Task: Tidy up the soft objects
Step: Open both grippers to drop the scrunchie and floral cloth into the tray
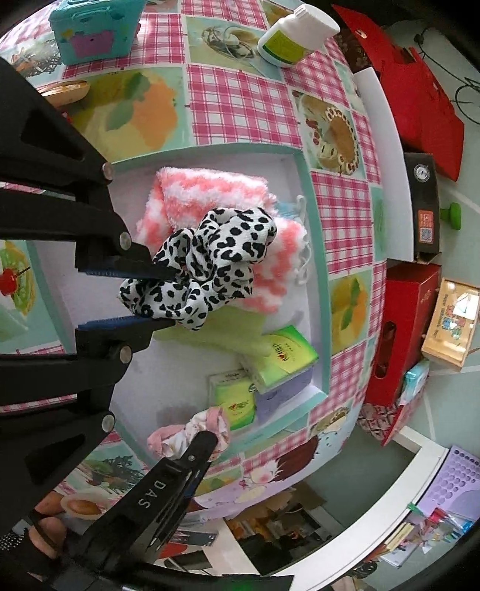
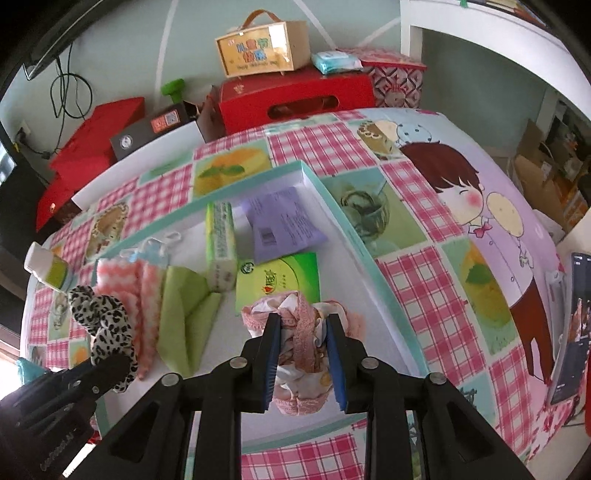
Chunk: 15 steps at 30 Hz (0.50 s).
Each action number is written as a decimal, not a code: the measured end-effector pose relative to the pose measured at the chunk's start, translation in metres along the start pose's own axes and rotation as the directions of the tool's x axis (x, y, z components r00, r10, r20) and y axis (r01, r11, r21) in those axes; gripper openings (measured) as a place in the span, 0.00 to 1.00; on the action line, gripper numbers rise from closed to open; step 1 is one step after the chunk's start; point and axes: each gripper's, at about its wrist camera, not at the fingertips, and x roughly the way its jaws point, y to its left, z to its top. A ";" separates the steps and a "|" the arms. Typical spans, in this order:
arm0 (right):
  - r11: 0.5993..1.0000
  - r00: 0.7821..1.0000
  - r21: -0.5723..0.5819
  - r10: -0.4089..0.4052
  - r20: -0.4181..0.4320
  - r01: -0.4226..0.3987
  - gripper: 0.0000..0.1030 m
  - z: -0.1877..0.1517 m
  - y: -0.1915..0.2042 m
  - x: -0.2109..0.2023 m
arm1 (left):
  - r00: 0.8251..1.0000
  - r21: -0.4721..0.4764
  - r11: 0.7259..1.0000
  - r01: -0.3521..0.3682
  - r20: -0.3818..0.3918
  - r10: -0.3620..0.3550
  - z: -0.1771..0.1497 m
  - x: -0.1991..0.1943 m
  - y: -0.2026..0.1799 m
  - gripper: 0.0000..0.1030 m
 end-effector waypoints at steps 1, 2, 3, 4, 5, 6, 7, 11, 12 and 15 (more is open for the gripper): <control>1.000 1.000 -0.004 0.001 0.001 -0.001 0.27 0.000 0.001 0.000 | 1.000 0.006 1.000 0.001 -0.009 -0.001 0.000 -0.001 -0.001 0.26; 1.000 1.000 -0.010 0.001 0.005 -0.001 0.27 0.001 0.001 -0.001 | 1.000 0.009 1.000 0.004 -0.008 -0.004 0.000 -0.002 -0.002 0.33; 1.000 1.000 -0.015 -0.002 0.010 0.002 0.28 0.001 0.002 -0.002 | 1.000 0.012 1.000 0.007 -0.002 -0.007 0.000 -0.005 -0.002 0.40; 1.000 1.000 -0.018 -0.003 0.014 0.003 0.30 0.002 0.003 -0.003 | 1.000 0.017 1.000 0.006 0.010 -0.006 0.000 -0.009 -0.003 0.43; 1.000 1.000 -0.020 -0.003 0.021 0.003 0.35 0.002 0.003 -0.005 | 1.000 0.021 1.000 0.005 0.018 -0.005 0.000 -0.012 -0.004 0.46; 1.000 1.000 -0.022 -0.004 0.025 0.005 0.38 0.002 0.004 -0.006 | 1.000 0.024 1.000 0.006 0.023 -0.007 0.001 -0.014 -0.005 0.47; 1.000 1.000 -0.023 -0.006 0.031 0.007 0.38 0.003 0.004 -0.008 | 1.000 0.024 1.000 0.009 0.029 -0.009 0.001 -0.017 -0.004 0.47; 1.000 0.999 -0.025 -0.011 0.051 0.012 0.40 0.006 0.005 -0.014 | 0.998 0.014 1.000 0.003 0.055 -0.004 0.004 -0.028 -0.001 0.54; 1.000 0.998 -0.025 -0.013 0.059 0.015 0.46 0.006 0.005 -0.017 | 0.998 0.010 1.000 0.000 0.064 -0.001 0.005 -0.031 0.001 0.57; 0.999 0.997 -0.028 -0.016 0.080 0.018 0.63 0.008 0.007 -0.022 | 0.996 -0.015 1.000 -0.011 0.092 0.012 0.009 -0.040 0.009 0.63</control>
